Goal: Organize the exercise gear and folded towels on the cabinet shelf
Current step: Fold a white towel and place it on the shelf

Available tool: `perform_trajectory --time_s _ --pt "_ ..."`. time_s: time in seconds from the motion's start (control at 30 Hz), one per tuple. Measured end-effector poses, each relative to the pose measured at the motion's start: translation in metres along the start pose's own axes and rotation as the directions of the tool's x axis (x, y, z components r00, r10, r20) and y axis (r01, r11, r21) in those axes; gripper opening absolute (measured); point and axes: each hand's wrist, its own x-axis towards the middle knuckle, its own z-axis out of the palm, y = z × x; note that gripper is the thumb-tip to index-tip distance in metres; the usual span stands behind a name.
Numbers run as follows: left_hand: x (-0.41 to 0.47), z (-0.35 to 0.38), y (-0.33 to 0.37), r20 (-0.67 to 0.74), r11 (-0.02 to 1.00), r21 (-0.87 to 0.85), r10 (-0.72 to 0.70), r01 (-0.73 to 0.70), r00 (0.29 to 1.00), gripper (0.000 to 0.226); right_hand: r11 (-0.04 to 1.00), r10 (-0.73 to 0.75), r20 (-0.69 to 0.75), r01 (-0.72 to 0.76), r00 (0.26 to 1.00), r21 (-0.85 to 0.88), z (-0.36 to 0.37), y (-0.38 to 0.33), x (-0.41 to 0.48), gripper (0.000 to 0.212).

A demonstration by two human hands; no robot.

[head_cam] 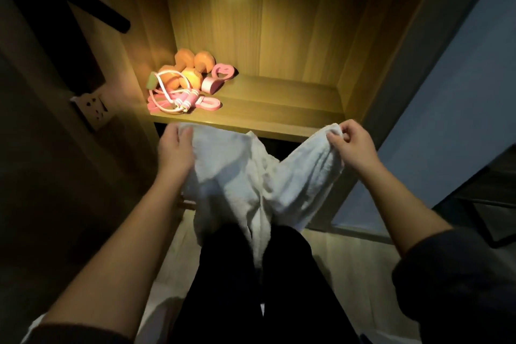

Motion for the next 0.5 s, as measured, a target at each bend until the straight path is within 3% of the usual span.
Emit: perform_trajectory --time_s 0.13,0.33,0.5 --pt "0.054 -0.031 0.021 -0.263 0.997 -0.027 -0.075 0.07 0.962 0.022 0.983 0.168 -0.298 -0.136 0.94 0.123 -0.038 0.004 0.038 0.017" --pt "0.101 -0.066 0.05 -0.313 0.986 0.088 -0.105 0.139 0.944 0.038 0.93 0.354 -0.477 -0.249 0.804 0.27 -0.083 -0.019 0.073 0.013" --pt "0.115 -0.09 0.046 -0.331 0.958 0.184 -0.149 0.219 0.932 0.036 0.939 0.343 -0.515 -0.288 0.785 0.187 -0.111 -0.024 0.079 0.028"
